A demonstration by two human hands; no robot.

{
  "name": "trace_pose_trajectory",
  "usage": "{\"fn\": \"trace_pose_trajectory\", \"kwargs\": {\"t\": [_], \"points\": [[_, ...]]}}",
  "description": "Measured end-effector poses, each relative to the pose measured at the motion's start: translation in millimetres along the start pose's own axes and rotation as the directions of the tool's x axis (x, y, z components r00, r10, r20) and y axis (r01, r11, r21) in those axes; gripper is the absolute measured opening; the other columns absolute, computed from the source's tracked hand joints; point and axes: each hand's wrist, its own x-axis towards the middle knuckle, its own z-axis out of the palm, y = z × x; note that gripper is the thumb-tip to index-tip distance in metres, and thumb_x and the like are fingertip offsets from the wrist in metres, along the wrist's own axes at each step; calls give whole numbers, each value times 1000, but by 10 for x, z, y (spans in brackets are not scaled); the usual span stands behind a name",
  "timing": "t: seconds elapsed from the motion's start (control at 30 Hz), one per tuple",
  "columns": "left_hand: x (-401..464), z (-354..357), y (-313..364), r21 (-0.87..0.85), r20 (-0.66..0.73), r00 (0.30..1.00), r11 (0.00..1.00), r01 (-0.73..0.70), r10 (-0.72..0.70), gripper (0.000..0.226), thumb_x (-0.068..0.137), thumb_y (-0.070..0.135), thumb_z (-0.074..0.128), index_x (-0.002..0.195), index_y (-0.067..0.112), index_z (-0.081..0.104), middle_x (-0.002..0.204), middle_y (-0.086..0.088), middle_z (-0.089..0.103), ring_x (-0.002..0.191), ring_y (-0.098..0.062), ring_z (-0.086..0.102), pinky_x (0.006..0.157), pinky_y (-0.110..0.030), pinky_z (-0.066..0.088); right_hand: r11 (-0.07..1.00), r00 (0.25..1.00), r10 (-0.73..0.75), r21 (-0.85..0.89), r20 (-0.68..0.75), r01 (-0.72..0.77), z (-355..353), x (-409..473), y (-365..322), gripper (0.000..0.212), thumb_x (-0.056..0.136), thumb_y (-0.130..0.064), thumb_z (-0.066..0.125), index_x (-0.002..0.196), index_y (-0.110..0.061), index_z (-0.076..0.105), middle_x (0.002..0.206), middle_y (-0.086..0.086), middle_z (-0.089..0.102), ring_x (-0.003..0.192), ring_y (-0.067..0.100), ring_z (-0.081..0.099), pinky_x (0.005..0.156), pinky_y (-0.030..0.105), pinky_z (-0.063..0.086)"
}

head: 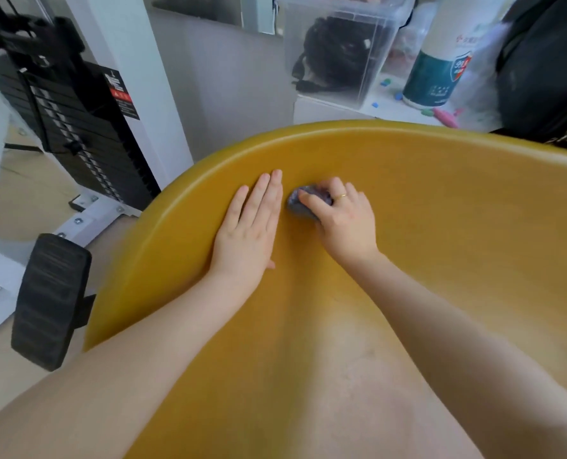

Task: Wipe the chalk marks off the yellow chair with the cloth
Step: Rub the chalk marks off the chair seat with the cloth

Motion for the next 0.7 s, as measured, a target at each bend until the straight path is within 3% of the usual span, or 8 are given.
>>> {"fn": "trace_pose_trajectory", "kwargs": {"t": [0.2, 0.33, 0.4, 0.47, 0.6, 0.7], "points": [[89, 54, 214, -36, -5, 989, 988, -151, 151, 136, 57, 73, 64, 141, -2, -13, 157, -11, -1, 145, -25, 6, 113, -42, -4, 970, 920, 183, -89, -345, -227, -333, 296, 642, 30, 72, -2, 63, 97, -18, 62, 87, 20, 62, 63, 33, 54, 50, 33, 42], [106, 104, 289, -62, 0, 986, 984, -164, 164, 139, 50, 75, 67, 144, 0, -3, 157, -8, 7, 144, -24, 14, 114, -39, -1, 954, 872, 255, -41, -418, -298, -207, 249, 647, 33, 73, 2, 61, 99, -18, 61, 99, 12, 56, 70, 29, 50, 54, 29, 40], [122, 106, 347, -71, 5, 989, 986, -148, 149, 142, 46, 74, 69, 144, 0, -1, 157, -8, 11, 143, -24, 17, 114, -38, 1, 951, 892, 266, -48, -366, -304, -28, 37, 523, 36, 74, 3, 60, 101, -20, 57, 104, 3, 44, 70, 25, 44, 52, 26, 35], [136, 115, 399, -94, 3, 990, 985, -142, 143, 143, 39, 72, 74, 143, 2, 5, 155, -7, 18, 142, -24, 23, 113, -38, 5, 970, 953, 200, -91, -227, -225, 146, -402, 387, 34, 74, 3, 56, 100, -18, 61, 103, 3, 41, 64, 26, 45, 48, 29, 36], [135, 109, 444, -105, 28, 986, 981, -161, 165, 143, 38, 73, 74, 143, 4, 7, 155, -7, 20, 141, -25, 25, 112, -39, 6, 981, 982, 179, -90, 54, -174, 234, -1265, 211, 33, 71, 0, 52, 96, -13, 69, 99, 6, 46, 57, 28, 49, 43, 30, 38], [139, 50, 476, -76, 46, 989, 988, -136, 140, 142, 45, 74, 70, 146, 2, 0, 157, -7, 9, 143, -27, 16, 113, -41, 0, 984, 981, 152, -115, 118, -139, 111, -1203, 286, 29, 71, -2, 51, 88, -15, 70, 80, 12, 57, 54, 28, 50, 42, 29, 36]]}}
